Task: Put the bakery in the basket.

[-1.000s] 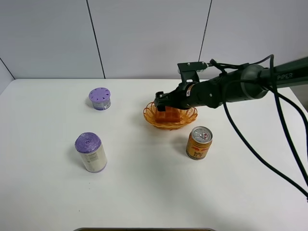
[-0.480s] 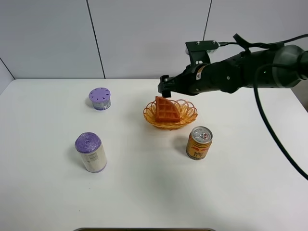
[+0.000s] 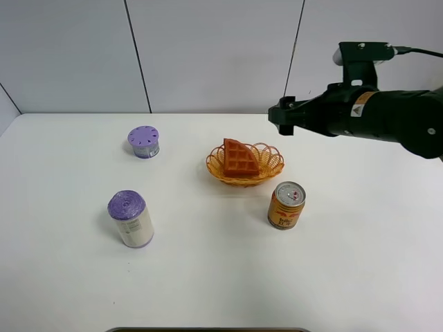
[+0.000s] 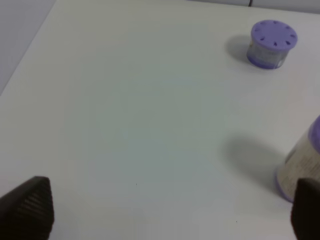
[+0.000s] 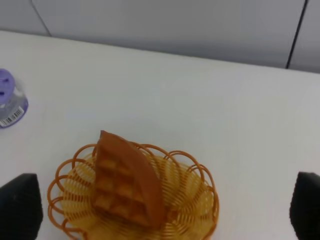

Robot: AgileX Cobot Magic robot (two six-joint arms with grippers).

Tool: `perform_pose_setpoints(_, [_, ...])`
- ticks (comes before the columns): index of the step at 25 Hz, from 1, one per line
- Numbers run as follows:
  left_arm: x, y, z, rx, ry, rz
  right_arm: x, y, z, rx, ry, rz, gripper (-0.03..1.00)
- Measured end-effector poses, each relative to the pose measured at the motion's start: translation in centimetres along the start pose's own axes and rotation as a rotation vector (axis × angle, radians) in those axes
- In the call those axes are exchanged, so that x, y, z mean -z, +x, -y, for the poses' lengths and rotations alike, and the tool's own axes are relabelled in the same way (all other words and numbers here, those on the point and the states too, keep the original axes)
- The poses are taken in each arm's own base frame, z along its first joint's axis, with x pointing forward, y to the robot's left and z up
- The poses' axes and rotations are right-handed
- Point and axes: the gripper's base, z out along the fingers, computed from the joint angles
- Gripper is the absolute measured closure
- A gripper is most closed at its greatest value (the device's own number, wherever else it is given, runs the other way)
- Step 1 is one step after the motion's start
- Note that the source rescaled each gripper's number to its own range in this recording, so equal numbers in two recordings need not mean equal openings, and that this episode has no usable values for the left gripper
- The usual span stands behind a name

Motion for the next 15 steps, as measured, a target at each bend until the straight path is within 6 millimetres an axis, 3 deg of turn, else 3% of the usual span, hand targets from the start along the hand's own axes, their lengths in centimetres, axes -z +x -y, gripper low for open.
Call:
perform_pose_setpoints(7, [0.0,0.0,0.0,0.0,0.0,0.0,7.3,-0.3,0.1,0.019,-0.022,0.172,-0.03])
perform_pose_setpoints(15, [0.0,0.0,0.0,0.0,0.0,0.0,14.6,0.4,0.4,0.087,0.013,0.206,-0.03])
